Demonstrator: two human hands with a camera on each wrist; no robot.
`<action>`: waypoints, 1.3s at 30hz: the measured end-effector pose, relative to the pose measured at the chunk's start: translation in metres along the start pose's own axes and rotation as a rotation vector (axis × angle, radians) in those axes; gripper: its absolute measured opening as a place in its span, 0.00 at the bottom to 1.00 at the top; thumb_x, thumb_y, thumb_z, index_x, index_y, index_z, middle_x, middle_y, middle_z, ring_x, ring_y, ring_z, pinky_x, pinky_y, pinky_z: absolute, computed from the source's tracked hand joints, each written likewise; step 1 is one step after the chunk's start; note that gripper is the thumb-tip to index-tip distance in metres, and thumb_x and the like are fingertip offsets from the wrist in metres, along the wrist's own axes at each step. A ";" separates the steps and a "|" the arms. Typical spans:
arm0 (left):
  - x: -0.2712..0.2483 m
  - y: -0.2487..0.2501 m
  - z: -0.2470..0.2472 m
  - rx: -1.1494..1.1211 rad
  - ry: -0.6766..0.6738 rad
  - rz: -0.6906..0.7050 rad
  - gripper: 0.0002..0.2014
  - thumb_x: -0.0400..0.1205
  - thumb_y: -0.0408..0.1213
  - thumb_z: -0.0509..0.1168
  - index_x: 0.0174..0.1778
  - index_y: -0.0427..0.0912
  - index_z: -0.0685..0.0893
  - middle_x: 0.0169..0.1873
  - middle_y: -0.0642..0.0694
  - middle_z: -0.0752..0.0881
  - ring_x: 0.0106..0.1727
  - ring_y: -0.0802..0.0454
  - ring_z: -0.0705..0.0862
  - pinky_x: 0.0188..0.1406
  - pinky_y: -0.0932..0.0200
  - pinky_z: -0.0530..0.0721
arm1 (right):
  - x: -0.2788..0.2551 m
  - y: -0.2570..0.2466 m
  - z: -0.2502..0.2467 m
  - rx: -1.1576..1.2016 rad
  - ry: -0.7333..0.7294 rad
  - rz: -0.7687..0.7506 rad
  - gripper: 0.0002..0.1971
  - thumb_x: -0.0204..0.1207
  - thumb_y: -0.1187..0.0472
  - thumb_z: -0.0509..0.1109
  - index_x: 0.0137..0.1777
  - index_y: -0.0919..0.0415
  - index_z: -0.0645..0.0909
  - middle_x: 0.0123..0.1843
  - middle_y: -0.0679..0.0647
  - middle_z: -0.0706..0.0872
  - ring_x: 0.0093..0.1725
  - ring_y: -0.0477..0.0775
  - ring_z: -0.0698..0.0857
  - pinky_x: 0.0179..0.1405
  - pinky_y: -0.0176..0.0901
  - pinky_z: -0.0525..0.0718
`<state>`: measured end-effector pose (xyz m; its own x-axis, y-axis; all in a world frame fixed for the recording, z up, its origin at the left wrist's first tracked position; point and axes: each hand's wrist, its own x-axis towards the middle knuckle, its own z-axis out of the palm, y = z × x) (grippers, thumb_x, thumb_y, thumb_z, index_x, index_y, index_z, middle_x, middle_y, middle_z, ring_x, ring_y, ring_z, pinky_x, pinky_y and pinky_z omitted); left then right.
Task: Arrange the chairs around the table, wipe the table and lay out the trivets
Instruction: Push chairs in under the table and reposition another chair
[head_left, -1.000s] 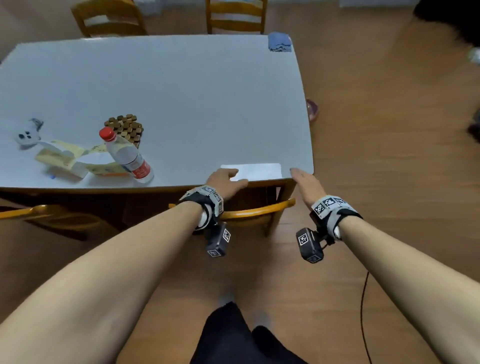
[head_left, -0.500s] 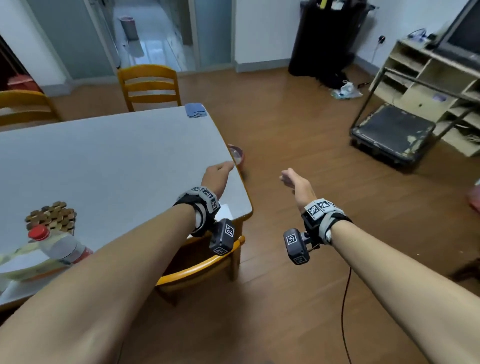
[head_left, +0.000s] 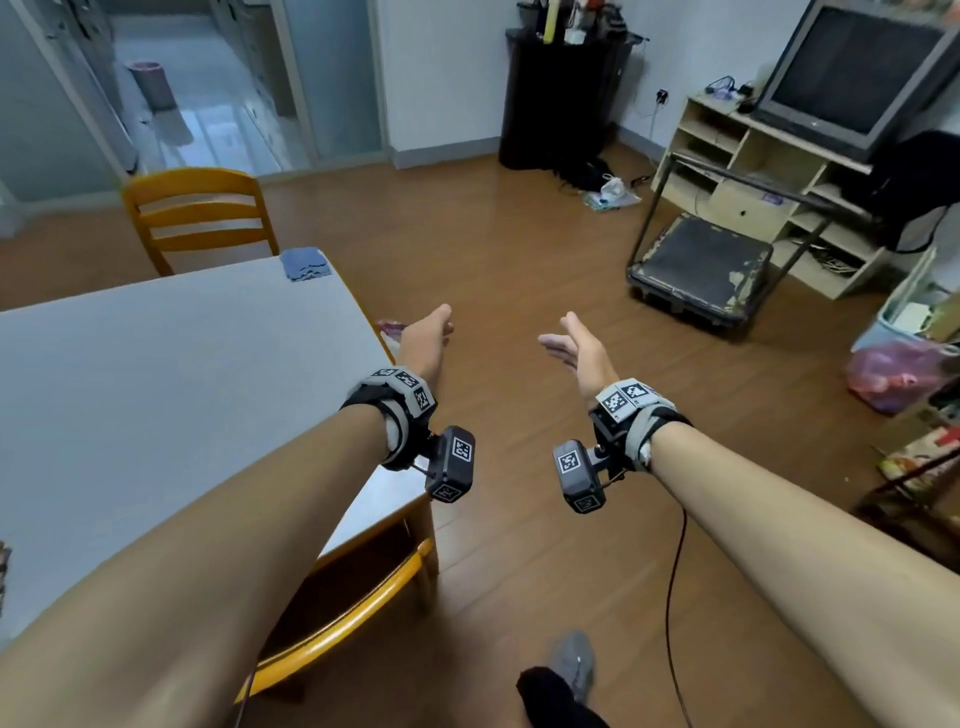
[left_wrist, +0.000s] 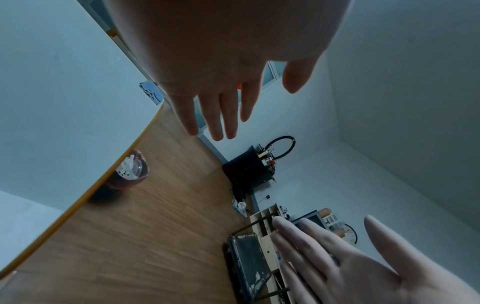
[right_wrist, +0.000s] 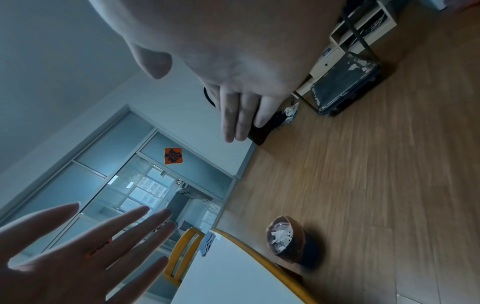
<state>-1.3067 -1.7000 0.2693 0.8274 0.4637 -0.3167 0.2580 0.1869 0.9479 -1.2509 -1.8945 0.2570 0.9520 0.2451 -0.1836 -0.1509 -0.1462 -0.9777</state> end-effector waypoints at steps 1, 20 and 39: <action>0.010 0.003 0.008 -0.005 -0.003 0.001 0.21 0.78 0.54 0.62 0.54 0.41 0.86 0.58 0.47 0.87 0.59 0.48 0.84 0.69 0.46 0.74 | 0.013 0.000 -0.005 0.001 -0.006 -0.005 0.28 0.86 0.42 0.50 0.81 0.57 0.66 0.67 0.55 0.84 0.66 0.52 0.82 0.71 0.47 0.67; 0.316 0.070 0.122 -0.078 0.221 -0.087 0.24 0.86 0.48 0.58 0.72 0.34 0.77 0.65 0.43 0.82 0.62 0.45 0.80 0.64 0.49 0.71 | 0.392 -0.024 -0.025 0.074 -0.202 0.094 0.28 0.86 0.42 0.49 0.77 0.58 0.73 0.74 0.54 0.80 0.74 0.52 0.75 0.82 0.55 0.60; 0.742 0.171 0.117 -0.114 0.387 -0.135 0.16 0.85 0.47 0.58 0.59 0.41 0.82 0.60 0.46 0.85 0.62 0.48 0.83 0.60 0.52 0.72 | 0.817 -0.089 0.080 -0.067 -0.317 0.144 0.29 0.86 0.40 0.49 0.77 0.56 0.73 0.74 0.51 0.80 0.74 0.51 0.75 0.82 0.59 0.59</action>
<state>-0.5900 -1.4254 0.2000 0.5366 0.7153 -0.4477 0.2762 0.3525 0.8941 -0.4811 -1.6044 0.1862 0.7908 0.5008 -0.3520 -0.2498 -0.2610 -0.9325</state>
